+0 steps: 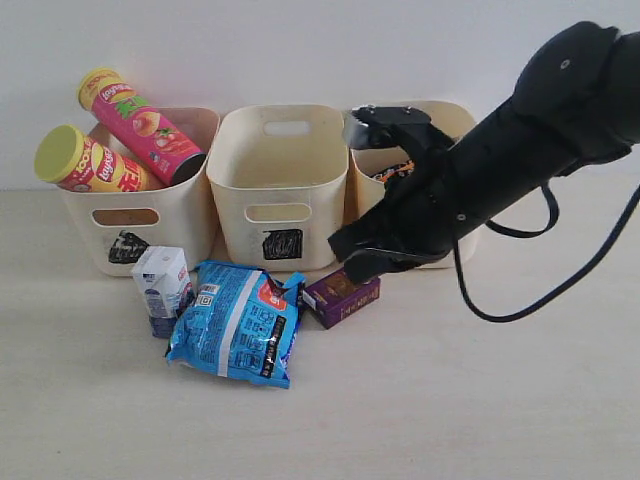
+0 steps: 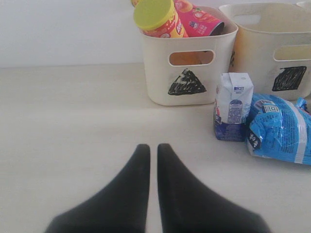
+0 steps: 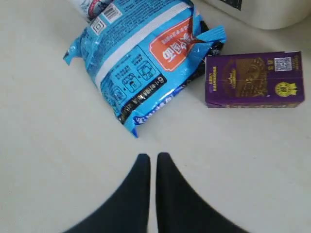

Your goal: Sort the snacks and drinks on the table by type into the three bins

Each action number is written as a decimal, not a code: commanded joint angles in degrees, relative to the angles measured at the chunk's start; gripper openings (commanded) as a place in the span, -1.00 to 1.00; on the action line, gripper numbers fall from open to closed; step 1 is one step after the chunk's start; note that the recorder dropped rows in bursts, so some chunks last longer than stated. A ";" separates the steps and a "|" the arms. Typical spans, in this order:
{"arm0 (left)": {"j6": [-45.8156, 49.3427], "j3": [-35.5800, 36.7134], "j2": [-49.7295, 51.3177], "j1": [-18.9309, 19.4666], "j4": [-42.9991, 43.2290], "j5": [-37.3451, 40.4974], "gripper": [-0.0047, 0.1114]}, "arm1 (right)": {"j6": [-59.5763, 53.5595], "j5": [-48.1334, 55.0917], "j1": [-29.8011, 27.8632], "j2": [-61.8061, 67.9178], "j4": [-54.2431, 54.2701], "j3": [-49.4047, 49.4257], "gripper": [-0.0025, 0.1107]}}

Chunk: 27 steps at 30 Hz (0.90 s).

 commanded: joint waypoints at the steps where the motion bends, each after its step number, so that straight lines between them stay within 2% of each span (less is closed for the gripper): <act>1: 0.14 -0.04 -0.14 0.11 -0.63 -0.13 -0.84 | 7.07 -2.81 1.51 0.82 4.14 0.01 -0.95; 3: 0.14 -0.04 -0.14 0.11 -0.63 -0.13 -0.84 | 8.86 -2.26 1.51 1.75 7.13 0.01 -0.90; 5: 0.14 -0.04 -0.14 0.11 -0.63 -0.13 -0.84 | 9.74 -1.41 1.51 3.16 10.49 0.01 -0.69; 8: 0.14 -0.04 -0.14 0.11 -0.63 -0.13 -0.84 | 9.49 -0.30 2.25 5.79 14.34 0.01 -0.13; 9: 0.14 -0.04 -0.14 0.11 -0.63 -0.13 -0.84 | 10.51 -0.55 2.81 7.01 15.03 0.01 0.20; 10: 0.14 -0.04 -0.14 0.11 -0.63 -0.13 -0.84 | 10.94 -0.45 3.24 7.83 15.61 0.01 0.41; 12: 0.14 -0.04 -0.14 0.11 -0.63 -0.13 -0.84 | 12.38 -2.59 3.50 9.61 16.14 0.01 0.75; 18: 0.14 -0.04 -0.14 0.11 -0.63 -0.13 -0.84 | 14.77 -6.86 4.77 14.41 18.14 0.01 0.81; 27: 0.14 -0.04 -0.14 0.11 -0.63 -0.13 -0.84 | 8.42 -9.47 6.07 19.08 27.97 -0.11 0.81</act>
